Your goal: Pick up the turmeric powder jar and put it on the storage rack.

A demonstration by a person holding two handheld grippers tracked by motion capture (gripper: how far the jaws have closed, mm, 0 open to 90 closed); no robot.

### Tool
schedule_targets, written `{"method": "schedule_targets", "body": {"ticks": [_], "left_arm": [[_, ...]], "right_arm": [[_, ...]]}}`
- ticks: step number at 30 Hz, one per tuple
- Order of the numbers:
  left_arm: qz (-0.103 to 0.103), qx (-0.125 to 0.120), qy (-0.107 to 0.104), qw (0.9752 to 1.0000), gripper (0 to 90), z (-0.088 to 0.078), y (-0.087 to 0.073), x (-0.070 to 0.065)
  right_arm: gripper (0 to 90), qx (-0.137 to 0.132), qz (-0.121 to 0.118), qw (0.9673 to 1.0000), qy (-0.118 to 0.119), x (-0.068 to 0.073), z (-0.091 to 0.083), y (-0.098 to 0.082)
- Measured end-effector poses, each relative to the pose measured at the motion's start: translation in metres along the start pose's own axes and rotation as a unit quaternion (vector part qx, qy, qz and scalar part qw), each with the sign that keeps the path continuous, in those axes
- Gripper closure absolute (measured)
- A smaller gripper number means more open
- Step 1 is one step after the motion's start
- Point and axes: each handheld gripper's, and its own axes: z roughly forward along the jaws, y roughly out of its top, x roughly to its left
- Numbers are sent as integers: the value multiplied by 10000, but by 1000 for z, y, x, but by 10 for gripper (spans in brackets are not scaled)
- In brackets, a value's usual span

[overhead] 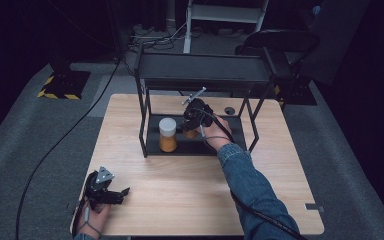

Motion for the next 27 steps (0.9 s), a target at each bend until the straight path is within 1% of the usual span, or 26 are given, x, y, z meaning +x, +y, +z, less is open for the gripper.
{"method": "schedule_targets", "body": {"ticks": [6, 8, 10, 14, 16, 20, 27], "left_arm": [[12, 9, -1, 10000, 41, 0, 0, 0], [11, 4, 3, 10000, 41, 0, 0, 0], [14, 5, 3, 10000, 41, 0, 0, 0], [12, 4, 3, 10000, 41, 0, 0, 0], [17, 7, 3, 10000, 41, 0, 0, 0], [7, 5, 0, 10000, 41, 0, 0, 0], [-1, -2, 0, 10000, 41, 0, 0, 0]], "right_arm": [[315, 54, 118, 9999, -17, -5, 15, -1], [315, 75, 203, 9997, -59, -4, 19, -1], [315, 84, 224, 9997, -106, -3, 23, -2], [315, 132, 308, 9994, -100, -3, 32, -2], [315, 119, 365, 9993, -48, -4, 36, -4], [315, 172, 401, 9990, -82, -2, 45, -3], [315, 199, 502, 9985, -112, -3, 52, -5]]}}
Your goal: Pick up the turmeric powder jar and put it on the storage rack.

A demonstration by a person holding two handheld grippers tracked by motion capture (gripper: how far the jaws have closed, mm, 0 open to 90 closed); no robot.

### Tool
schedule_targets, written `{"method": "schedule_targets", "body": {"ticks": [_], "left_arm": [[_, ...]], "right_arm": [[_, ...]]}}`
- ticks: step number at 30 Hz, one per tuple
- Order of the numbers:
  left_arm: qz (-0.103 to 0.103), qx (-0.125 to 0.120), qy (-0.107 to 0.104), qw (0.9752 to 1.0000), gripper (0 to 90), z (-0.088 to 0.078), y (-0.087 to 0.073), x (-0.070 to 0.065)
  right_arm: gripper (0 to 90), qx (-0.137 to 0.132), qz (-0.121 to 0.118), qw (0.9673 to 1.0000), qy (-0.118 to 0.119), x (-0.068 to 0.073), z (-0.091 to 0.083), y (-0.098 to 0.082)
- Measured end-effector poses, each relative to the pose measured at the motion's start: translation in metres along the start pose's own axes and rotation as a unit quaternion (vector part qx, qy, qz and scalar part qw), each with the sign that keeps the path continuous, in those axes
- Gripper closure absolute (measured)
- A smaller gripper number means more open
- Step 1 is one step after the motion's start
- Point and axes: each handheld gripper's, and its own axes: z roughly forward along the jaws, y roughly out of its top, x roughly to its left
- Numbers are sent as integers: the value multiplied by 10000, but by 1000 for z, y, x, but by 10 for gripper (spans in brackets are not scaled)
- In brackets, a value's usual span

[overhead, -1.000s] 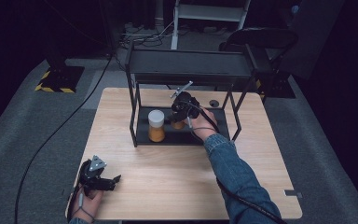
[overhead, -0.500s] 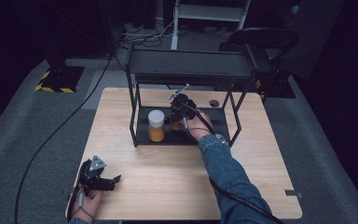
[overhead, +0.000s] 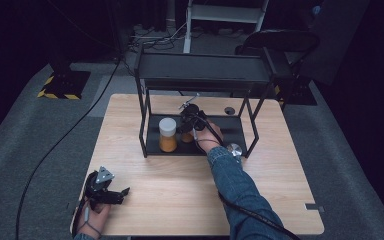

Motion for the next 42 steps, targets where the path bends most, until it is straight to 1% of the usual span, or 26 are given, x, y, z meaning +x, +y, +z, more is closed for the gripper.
{"method": "schedule_targets", "body": {"ticks": [7, 14, 17, 19, 20, 21, 22, 24, 27, 32, 34, 35, 37, 42], "left_arm": [[16, 8, 5, 10000, 41, 0, 0, 0], [15, 8, 4, 10000, 41, 0, 0, 0], [15, 9, 4, 10000, 41, 0, 0, 0], [15, 8, 4, 10000, 41, 0, 0, 0], [15, 8, 4, 10000, 41, 0, 0, 0], [15, 7, 4, 10000, 41, 0, 0, 0], [13, 6, 4, 10000, 41, 0, 0, 0], [1, 0, 2, 10000, 41, 0, 0, 0], [7, 5, 0, 10000, 41, 0, 0, 0], [13, 6, 1, 10000, 41, 0, 0, 0], [10, 5, 2, 10000, 41, 0, 0, 0], [10, 4, 2, 10000, 41, 0, 0, 0], [7, 5, 1, 10000, 41, 0, 0, 0], [10, 6, -2, 10000, 41, 0, 0, 0]], "right_arm": [[314, 70, 102, 9999, 29, -2, 5, -1], [305, 59, 131, 9999, 80, -5, 5, -3], [191, 80, 135, 9999, -32, -2, 5, -3], [140, 87, 210, 9997, -20, -4, 3, -3], [121, 101, 298, 9995, -23, -4, 2, -3], [107, 136, 337, 9993, -58, -2, 1, -2], [95, 166, 327, 9993, -110, 0, 0, -1], [91, 176, 307, 9992, -190, 4, -5, -1], [82, 148, 353, 9991, -157, 5, -13, -2], [82, 122, 343, 9992, -166, 9, -30, -3], [80, 58, 365, 9993, -99, 8, -38, -7], [80, 18, 320, 9995, -69, 7, -42, -9], [80, 1, 363, 9993, -34, 7, -49, -12], [80, -112, 266, 9996, -43, 10, -69, -24]]}}
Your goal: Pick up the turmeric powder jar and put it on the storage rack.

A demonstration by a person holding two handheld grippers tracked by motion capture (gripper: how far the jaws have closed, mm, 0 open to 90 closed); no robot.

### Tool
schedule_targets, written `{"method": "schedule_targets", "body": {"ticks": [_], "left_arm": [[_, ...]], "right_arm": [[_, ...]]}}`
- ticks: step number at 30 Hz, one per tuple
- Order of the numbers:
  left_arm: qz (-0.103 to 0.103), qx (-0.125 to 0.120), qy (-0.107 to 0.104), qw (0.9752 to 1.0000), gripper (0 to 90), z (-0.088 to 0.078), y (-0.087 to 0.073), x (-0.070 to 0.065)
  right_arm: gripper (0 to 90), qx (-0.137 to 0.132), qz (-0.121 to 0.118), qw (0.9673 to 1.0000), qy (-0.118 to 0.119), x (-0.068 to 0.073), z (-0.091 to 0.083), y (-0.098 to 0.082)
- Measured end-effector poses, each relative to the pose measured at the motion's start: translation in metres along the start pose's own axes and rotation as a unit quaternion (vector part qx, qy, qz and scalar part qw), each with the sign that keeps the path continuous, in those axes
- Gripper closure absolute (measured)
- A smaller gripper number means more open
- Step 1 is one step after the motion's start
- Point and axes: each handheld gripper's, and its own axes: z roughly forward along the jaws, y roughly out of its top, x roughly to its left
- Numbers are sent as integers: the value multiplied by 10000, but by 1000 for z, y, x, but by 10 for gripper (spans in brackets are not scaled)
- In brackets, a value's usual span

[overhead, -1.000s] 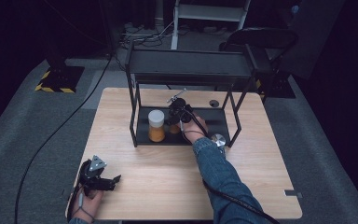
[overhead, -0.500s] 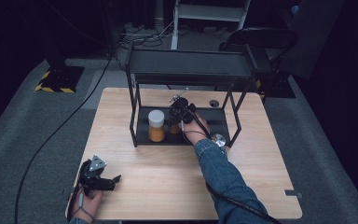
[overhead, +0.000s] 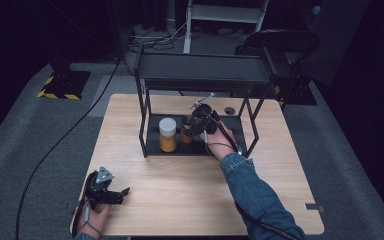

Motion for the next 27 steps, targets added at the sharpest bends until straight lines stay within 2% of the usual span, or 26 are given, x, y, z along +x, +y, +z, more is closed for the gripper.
{"method": "schedule_targets", "body": {"ticks": [8, 27], "left_arm": [[-4, -4, 1, 10000, 41, 0, 0, 0], [-7, -6, 1, 10000, 41, 0, 0, 0]], "right_arm": [[79, -166, -47, 9999, 11, 0, -27, -19], [75, -426, -117, 9990, -58, 2, -72, -65]]}}
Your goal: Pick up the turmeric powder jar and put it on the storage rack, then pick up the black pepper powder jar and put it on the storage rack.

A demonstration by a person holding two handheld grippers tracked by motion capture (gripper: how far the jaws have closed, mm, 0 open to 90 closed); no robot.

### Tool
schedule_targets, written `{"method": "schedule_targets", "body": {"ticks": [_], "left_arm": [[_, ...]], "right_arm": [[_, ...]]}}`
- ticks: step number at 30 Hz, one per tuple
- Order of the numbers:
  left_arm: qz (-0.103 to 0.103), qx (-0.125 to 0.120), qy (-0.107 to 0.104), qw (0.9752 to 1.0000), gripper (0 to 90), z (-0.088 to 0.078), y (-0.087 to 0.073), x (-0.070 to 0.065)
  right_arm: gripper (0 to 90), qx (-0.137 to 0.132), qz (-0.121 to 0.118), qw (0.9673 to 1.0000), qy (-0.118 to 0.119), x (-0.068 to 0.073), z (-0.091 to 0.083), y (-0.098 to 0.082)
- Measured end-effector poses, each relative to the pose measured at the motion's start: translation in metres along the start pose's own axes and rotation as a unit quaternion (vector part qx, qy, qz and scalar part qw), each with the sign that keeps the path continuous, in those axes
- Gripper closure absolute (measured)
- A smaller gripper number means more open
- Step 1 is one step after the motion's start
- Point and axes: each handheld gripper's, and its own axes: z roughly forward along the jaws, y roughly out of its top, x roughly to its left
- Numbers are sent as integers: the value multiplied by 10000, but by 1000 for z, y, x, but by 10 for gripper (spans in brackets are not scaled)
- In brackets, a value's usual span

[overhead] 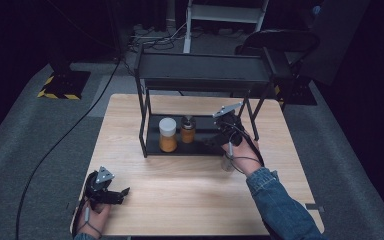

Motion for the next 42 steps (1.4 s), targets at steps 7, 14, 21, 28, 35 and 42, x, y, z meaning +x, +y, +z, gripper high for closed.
{"method": "schedule_targets", "body": {"ticks": [7, 14, 21, 28, 35, 42], "left_arm": [[1, 1, 1, 10000, 41, 0, 0, 0], [1, 2, 1, 10000, 41, 0, 0, 0], [0, 2, 2, 10000, 41, 0, 0, 0], [1, 2, 2, 10000, 40, 0, 0, 0], [1, 3, 2, 10000, 41, 0, 0, 0], [1, 2, 2, 10000, 41, 0, 0, 0]], "right_arm": [[72, -54, -16, 10000, -28, 0, -13, -14], [70, -85, -2, 10000, -22, -1, -25, -28], [70, -67, 54, 9999, -79, -6, -35, -42], [69, -81, 68, 9999, -117, -8, -45, -54], [68, -100, 98, 9998, -114, -6, -50, -65], [68, -91, 101, 9998, -138, -3, -52, -75]]}}
